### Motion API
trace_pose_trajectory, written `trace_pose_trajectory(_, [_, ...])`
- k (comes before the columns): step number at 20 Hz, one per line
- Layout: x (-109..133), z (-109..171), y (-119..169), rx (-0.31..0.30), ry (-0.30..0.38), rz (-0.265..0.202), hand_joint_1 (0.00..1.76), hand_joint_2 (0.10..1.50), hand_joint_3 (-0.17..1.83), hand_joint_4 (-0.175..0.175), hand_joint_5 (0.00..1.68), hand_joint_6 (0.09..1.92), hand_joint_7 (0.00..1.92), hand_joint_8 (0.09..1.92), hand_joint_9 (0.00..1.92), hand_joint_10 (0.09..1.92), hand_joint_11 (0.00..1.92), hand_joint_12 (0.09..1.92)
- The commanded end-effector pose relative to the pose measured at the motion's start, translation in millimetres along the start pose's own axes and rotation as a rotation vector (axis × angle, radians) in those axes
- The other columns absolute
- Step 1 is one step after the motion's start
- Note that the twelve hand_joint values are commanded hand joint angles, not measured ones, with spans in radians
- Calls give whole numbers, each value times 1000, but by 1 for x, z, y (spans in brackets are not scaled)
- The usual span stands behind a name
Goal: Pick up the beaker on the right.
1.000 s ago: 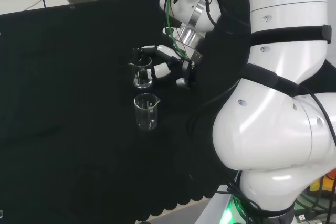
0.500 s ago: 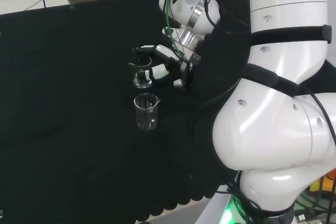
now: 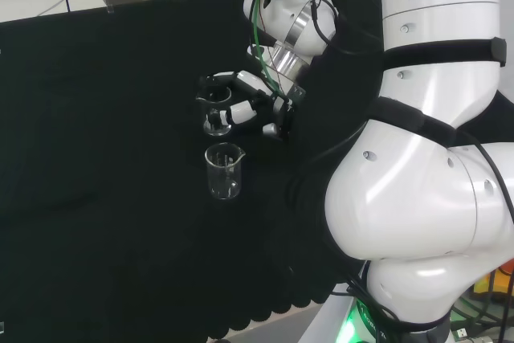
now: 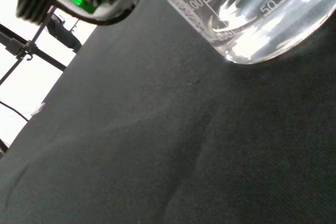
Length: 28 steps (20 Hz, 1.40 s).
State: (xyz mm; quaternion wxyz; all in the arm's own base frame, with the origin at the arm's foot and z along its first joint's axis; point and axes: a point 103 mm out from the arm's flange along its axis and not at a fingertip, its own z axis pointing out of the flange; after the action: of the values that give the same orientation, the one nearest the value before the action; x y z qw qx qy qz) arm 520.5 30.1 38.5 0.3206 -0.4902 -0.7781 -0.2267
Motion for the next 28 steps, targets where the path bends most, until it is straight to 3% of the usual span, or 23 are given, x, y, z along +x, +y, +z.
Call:
trace_pose_trajectory(1, [4,2,3,-9,17,-13,926,529,622,-54,593,144,456,715,598,587,109,1379])
trace_pose_trajectory(8, [-1,6,4,5,30,13,932,521,657,-55,473,526,490,715,677,531,200,1358])
trace_pose_trajectory(15, [-1,6,6,6,76,19,994,539,668,-59,455,647,496,722,699,534,239,1357])
trace_pose_trajectory(17, [2,3,8,-31,79,28,1020,583,683,-36,675,724,632,709,772,532,327,1340])
trace_pose_trajectory(18, [4,1,9,-43,67,40,1040,691,572,39,849,778,732,689,839,524,390,1328])
trace_pose_trajectory(19, [6,-1,9,-56,56,49,1077,745,507,54,1009,759,914,676,980,521,602,1242])
trace_pose_trajectory(21, [9,-7,9,-99,43,66,1180,728,518,46,1210,644,1233,522,1244,420,1008,1010])
trace_pose_trajectory(23, [12,-16,7,-151,16,59,1264,666,585,48,1300,550,1443,302,1428,265,1261,829])
trace_pose_trajectory(25, [18,-30,6,-203,-18,44,1300,742,423,-97,1362,394,1472,224,1522,151,1362,742])
trace_pose_trajectory(26, [22,-38,6,-217,-47,31,1307,771,364,-136,1381,343,1471,212,1549,122,1383,723])
trace_pose_trajectory(28, [31,-54,6,-228,-105,4,1312,789,323,-167,1405,284,1480,188,1590,87,1406,703])
